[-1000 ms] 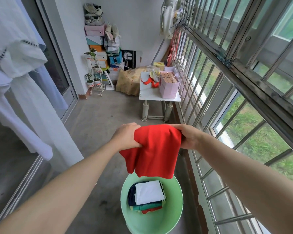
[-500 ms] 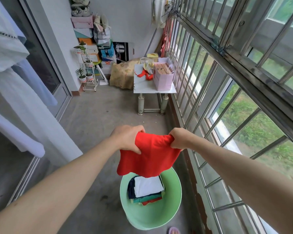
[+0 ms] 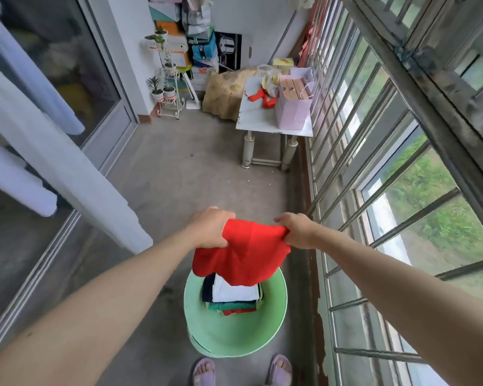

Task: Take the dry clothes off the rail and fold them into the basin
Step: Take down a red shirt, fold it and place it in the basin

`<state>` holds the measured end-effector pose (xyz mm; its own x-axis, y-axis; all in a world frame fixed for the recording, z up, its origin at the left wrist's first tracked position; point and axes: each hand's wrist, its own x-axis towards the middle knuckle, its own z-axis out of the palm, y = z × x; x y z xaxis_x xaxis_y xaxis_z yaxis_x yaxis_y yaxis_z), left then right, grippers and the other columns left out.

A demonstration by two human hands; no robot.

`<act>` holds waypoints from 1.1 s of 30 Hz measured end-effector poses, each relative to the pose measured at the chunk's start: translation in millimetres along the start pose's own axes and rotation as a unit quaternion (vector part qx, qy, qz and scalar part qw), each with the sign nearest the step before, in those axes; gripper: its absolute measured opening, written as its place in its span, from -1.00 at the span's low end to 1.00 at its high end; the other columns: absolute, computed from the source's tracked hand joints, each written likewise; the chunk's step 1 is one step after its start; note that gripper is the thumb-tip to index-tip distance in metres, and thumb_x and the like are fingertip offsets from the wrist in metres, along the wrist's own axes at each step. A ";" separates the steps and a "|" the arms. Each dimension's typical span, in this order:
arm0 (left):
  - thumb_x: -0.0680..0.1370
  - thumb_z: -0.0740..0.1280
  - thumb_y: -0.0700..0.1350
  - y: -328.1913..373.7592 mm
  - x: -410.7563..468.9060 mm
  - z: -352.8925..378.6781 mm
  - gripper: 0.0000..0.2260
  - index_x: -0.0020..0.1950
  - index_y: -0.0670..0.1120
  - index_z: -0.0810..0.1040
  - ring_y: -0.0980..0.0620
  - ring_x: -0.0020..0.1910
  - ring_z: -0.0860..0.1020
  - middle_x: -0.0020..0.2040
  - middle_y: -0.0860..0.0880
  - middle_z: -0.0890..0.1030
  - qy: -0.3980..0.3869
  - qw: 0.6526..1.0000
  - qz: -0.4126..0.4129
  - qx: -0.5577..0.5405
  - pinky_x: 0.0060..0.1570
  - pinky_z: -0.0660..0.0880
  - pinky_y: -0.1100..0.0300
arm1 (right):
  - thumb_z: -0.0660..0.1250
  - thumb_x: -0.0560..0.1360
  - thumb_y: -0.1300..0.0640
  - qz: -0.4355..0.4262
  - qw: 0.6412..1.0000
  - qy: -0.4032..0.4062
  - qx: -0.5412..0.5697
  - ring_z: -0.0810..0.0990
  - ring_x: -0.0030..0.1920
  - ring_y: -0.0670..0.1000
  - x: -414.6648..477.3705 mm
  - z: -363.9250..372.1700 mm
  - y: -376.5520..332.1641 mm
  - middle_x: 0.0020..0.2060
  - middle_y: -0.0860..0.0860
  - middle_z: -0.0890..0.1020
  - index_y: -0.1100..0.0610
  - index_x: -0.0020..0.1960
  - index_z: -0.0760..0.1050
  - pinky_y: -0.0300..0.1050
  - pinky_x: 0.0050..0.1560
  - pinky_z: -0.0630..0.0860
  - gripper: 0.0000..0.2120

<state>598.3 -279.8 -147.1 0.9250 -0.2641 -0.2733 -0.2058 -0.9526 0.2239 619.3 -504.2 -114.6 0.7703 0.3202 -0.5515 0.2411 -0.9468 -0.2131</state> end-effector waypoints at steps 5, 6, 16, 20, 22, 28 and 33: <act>0.31 0.31 -0.18 -3.0 15.3 55.6 -0.70 -0.27 0.08 0.18 -0.16 -0.20 0.55 -0.25 -0.01 0.54 0.004 0.997 -0.033 -0.068 -0.27 0.50 0.00 | 0.12 0.43 0.26 -0.015 0.998 -0.043 -0.032 0.56 0.12 0.13 32.9 35.8 29.5 0.06 0.08 0.61 0.03 0.01 0.49 -0.06 -0.02 0.46 -0.74; 0.31 0.31 -0.20 -4.9 15.7 63.8 -0.69 -0.26 0.08 0.18 -0.17 -0.21 0.54 -0.25 -0.02 0.55 0.004 0.997 -0.037 -0.073 -0.27 0.50 -0.01 | 0.12 0.45 0.23 -0.019 0.998 -0.047 -0.035 0.56 0.13 0.13 40.0 43.2 32.3 0.10 0.07 0.61 -0.02 0.17 0.47 -0.06 0.01 0.47 -0.64; 0.28 0.33 -0.15 -35.6 46.8 175.7 -0.75 -0.13 0.02 0.33 -0.09 -0.05 0.55 -0.10 0.02 0.58 -0.066 0.992 -0.081 -0.063 -0.32 0.36 0.13 | 0.01 0.59 0.32 0.202 0.853 -0.187 0.444 0.59 -0.51 0.02 128.7 156.4 42.2 -0.22 0.15 0.48 0.21 -0.02 0.39 -0.16 -0.48 0.55 -0.82; 0.26 0.32 -0.14 -58.1 62.9 244.9 -0.74 -0.11 0.01 0.35 -0.06 -0.05 0.51 -0.13 0.05 0.55 -0.105 0.990 -0.078 -0.046 -0.30 0.39 0.12 | 0.12 0.45 0.44 0.124 0.958 -0.112 0.231 0.59 0.01 0.22 166.1 230.0 54.0 -0.14 0.24 0.53 0.25 -0.16 0.43 -0.06 -0.09 0.48 -0.83; 0.26 0.32 -0.18 -68.7 73.6 273.4 -0.74 -0.14 -0.01 0.32 -0.07 -0.07 0.50 -0.16 0.05 0.54 -0.114 0.990 -0.078 -0.038 -0.32 0.37 0.12 | 0.09 0.44 0.44 0.120 0.966 -0.114 0.197 0.56 0.03 0.24 184.0 258.3 54.5 -0.05 0.29 0.57 0.28 -0.21 0.41 -0.09 -0.16 0.36 -0.83; 0.28 0.34 -0.20 -98.7 113.0 337.5 -0.71 -0.05 0.00 0.41 -0.10 -0.04 0.50 -0.10 0.04 0.57 -0.065 0.997 -0.051 -0.012 -0.30 0.37 0.11 | 0.09 0.37 0.47 0.102 0.964 -0.039 0.242 0.51 0.21 0.24 241.4 323.0 72.7 0.19 0.24 0.56 0.30 0.15 0.54 -0.05 0.10 0.44 -0.57; 0.10 0.52 -0.22 -120.1 136.3 395.3 -0.55 -0.07 -0.08 0.49 -0.11 -0.20 0.48 -0.16 -0.01 0.54 0.066 0.995 0.029 0.065 -0.50 0.31 0.16 | 0.15 0.36 0.51 0.028 0.966 0.095 0.238 0.34 0.42 0.06 273.9 368.0 92.8 0.44 0.08 0.34 0.18 0.30 0.51 -0.39 0.36 0.12 -0.43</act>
<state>622.8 -261.0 -581.0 0.9426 -0.3046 -0.1372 -0.2909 -0.9503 0.1110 635.3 -492.8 -582.2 0.8799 0.2148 -0.4239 -0.0673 -0.8267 -0.5586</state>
